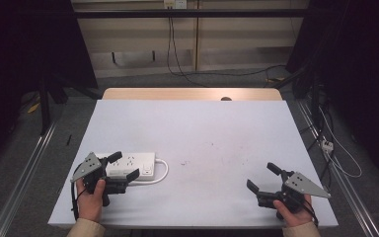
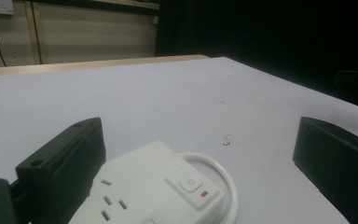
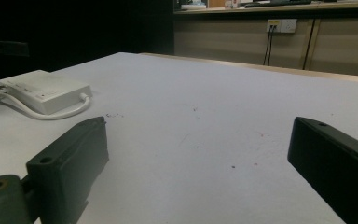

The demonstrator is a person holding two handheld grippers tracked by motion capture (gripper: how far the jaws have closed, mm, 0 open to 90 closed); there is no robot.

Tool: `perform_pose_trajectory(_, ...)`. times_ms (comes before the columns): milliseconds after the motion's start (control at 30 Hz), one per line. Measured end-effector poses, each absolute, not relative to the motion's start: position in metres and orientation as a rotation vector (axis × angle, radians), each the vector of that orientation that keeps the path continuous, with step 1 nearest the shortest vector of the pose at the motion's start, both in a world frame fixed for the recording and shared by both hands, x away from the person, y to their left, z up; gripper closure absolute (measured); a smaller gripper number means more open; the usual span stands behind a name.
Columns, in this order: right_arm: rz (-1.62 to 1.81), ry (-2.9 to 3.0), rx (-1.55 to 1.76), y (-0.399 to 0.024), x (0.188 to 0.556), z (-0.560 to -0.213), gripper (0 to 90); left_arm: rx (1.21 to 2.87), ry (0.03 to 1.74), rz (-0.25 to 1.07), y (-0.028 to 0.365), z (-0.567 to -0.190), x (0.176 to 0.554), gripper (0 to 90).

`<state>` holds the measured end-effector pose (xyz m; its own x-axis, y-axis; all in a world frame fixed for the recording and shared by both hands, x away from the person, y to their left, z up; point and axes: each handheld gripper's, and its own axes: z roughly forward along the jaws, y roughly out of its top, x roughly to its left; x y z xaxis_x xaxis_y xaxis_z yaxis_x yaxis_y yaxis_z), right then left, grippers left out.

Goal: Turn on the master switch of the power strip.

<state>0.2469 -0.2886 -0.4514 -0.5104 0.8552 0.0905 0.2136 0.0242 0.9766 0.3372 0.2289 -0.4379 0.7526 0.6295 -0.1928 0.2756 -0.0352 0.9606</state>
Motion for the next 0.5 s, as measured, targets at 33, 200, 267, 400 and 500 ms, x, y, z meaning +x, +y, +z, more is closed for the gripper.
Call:
perform_pose_trajectory(33,1.524,1.763,1.089,-0.2887,0.2469,-0.4516,4.4,1.624,0.735,0.332,0.2288,-0.4377,0.3374,1.9)
perform_pose_trajectory(200,1.525,1.764,1.09,-0.2891,0.2475,-0.4521,4.4,1.622,0.738,0.342,0.2275,-0.4369,0.3376,2.0)
perform_pose_trajectory(267,1.527,1.76,1.094,-0.2888,0.2476,-0.452,4.4,1.625,0.738,0.347,0.2269,-0.437,0.3382,2.1)
perform_pose_trajectory(400,1.527,1.764,1.092,-0.2878,0.2478,-0.4518,4.4,1.63,0.739,0.33,0.2254,-0.4371,0.3394,3.1)
perform_pose_trajectory(500,1.521,1.769,1.088,-0.2879,0.248,-0.4519,4.4,1.635,0.741,0.327,0.2235,-0.436,0.3397,3.4)
